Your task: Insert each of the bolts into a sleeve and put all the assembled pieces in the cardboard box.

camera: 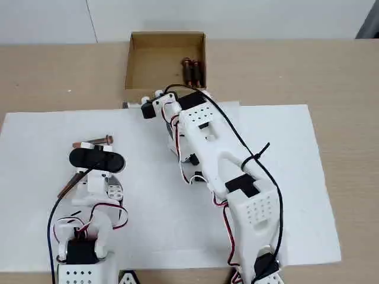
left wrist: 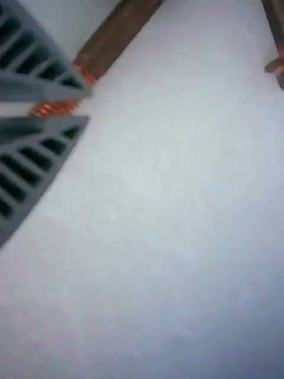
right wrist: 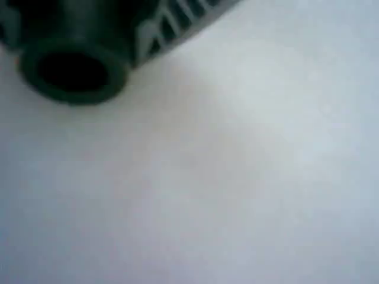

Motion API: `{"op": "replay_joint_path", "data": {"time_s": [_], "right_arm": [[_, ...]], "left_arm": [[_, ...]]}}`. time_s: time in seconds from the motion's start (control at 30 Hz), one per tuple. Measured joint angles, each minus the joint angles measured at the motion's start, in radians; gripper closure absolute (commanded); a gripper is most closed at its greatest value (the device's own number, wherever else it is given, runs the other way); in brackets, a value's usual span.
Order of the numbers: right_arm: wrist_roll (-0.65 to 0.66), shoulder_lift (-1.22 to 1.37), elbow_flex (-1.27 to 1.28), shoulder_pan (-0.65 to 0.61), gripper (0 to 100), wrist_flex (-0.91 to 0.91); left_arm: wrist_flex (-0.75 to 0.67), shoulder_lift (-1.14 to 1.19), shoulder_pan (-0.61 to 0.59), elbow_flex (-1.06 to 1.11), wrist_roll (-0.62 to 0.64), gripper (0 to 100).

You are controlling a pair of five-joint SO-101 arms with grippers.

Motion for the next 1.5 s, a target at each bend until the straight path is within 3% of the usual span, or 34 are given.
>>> {"op": "replay_joint_path", "data": {"time_s": [0.3,0.53,1.07,1.3,1.5], "right_arm": [[0.0,-0.087,-0.018,0.0,99.5,0.058],[0.0,-0.298,-0.032,-0.005,99.5,0.172],[0.0,-0.516,-0.034,0.227,99.5,0.209],[-0.04,-0.522,-0.034,0.262,99.5,0.212],[-0.046,-0.672,0.009,0.258,99.5,0.221]], "left_arm": [[0.0,0.0,0.0,0.0,0.0,99],[0.003,0.002,0.0,-0.002,0.0,99],[0.295,0.008,0.0,-0.431,-0.046,99],[0.385,0.321,0.0,-0.75,-0.038,99],[0.43,0.692,0.0,-1.073,-0.006,99]]}}
